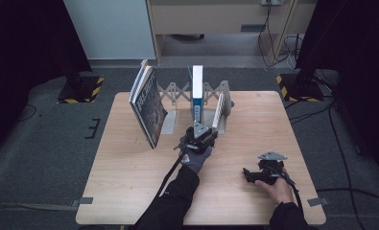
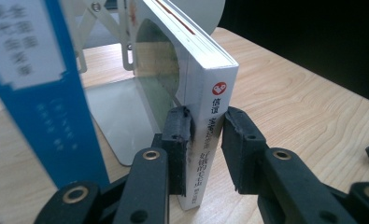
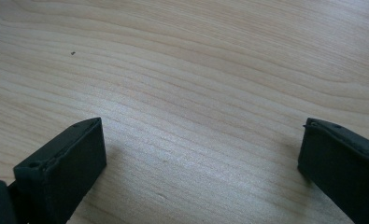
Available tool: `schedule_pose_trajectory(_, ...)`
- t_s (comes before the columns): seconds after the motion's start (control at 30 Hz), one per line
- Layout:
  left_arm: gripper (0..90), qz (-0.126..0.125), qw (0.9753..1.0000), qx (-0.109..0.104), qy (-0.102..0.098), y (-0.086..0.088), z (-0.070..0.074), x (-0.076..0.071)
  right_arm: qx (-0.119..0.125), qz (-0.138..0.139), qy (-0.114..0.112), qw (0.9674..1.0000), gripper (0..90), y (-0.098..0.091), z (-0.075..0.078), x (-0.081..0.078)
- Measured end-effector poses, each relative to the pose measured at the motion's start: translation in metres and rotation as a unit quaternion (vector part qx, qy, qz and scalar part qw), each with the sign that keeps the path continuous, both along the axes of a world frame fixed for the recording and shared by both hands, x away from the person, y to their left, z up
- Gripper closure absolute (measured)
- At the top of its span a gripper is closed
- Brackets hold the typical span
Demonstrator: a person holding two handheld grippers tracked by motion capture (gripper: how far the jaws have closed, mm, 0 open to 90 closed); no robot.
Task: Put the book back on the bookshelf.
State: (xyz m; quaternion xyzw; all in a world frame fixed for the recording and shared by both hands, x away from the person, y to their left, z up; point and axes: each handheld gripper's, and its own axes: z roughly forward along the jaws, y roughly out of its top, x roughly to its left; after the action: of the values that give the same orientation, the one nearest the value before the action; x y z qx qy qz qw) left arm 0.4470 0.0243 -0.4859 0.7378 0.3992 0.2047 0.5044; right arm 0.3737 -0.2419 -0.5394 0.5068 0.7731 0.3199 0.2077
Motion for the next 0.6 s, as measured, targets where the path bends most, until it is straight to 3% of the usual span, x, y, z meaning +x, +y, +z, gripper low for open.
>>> schedule_pose_trajectory(0.37, 69.4, 0.005, 0.9999, 0.01, 0.006, -0.014, 0.003, 0.014, 0.0, 0.001, 0.0, 1.0, 1.2, 0.0, 0.0, 0.0)
schedule_pose_trajectory(0.6, 67.7, -0.008, 0.9998, 0.014, 0.012, -0.02, 0.005, 0.02, 0.0, 0.001, 0.0, 1.0, 1.2, 0.0, 0.0, 0.0)
